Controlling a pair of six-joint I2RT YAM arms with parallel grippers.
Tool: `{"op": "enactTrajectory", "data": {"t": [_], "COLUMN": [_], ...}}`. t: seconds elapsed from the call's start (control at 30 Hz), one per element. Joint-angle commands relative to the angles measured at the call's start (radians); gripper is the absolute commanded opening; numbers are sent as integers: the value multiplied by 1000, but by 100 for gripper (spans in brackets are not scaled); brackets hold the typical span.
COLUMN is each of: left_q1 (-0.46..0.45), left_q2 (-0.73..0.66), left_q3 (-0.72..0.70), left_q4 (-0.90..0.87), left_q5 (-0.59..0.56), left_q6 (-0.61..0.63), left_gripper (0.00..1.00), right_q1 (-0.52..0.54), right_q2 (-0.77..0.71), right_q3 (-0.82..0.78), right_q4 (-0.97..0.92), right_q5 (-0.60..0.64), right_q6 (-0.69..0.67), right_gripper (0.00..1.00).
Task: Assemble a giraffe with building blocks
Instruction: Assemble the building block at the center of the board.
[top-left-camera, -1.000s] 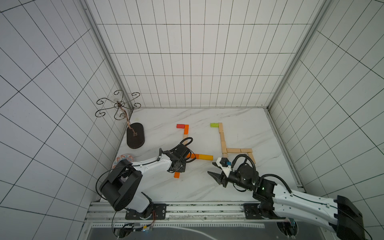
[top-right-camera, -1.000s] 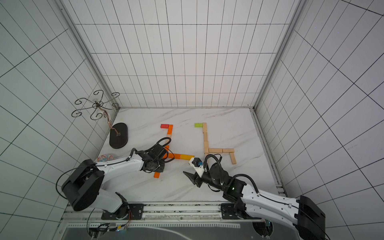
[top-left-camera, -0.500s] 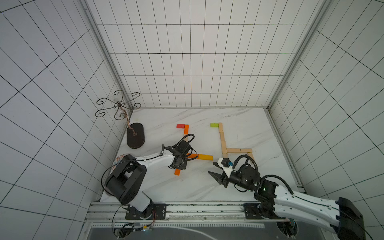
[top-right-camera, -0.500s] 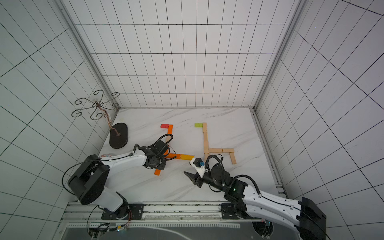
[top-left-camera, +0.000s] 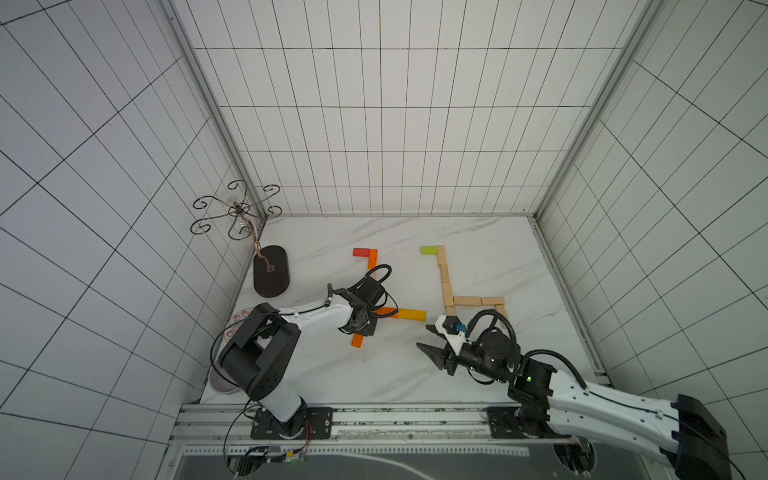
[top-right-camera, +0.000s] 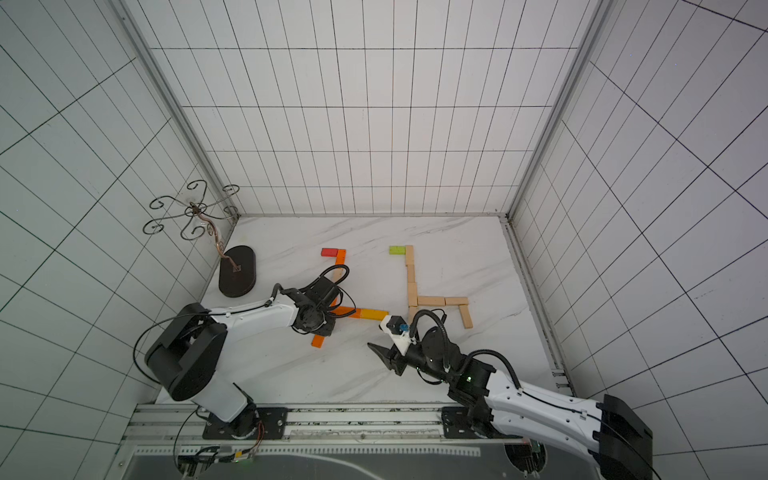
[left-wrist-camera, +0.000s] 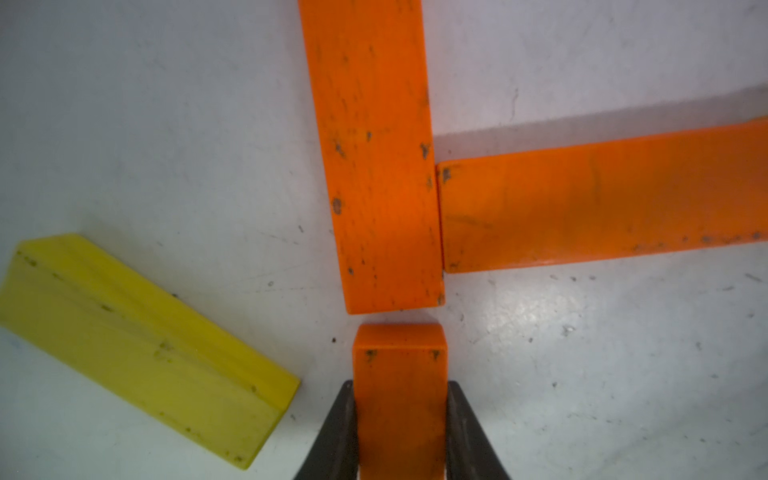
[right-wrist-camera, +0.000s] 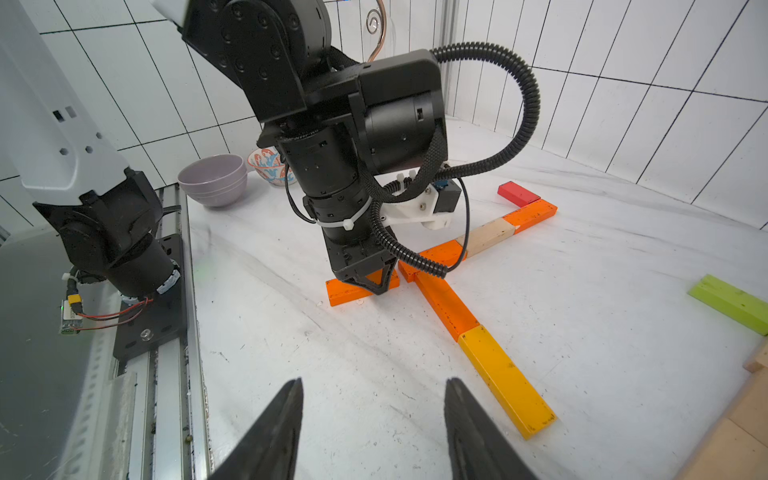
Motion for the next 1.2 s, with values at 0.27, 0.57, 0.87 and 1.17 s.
{"op": "enactTrajectory", "data": {"t": [0.27,0.57,0.87,1.17], "left_q1": [15,16,16,13], "left_q2": [29,40,16,-116], "left_q3": [40,45,48,96], "left_q4": [14,19,4,-90], "left_q5": [0,6,4,-31], "left_q6": [18,21,19,4], "left_gripper": [28,32,40,52], "right_q1": [7,7,7,7], "right_q2": [12,26,30,23], "right_q3": [-44,-39,-39,-42], "right_q4": [27,27,30,33], "right_q5": [11,6,3,2], "right_q6": [16,15,14,13], "right_gripper": [55,56,56,56]}}
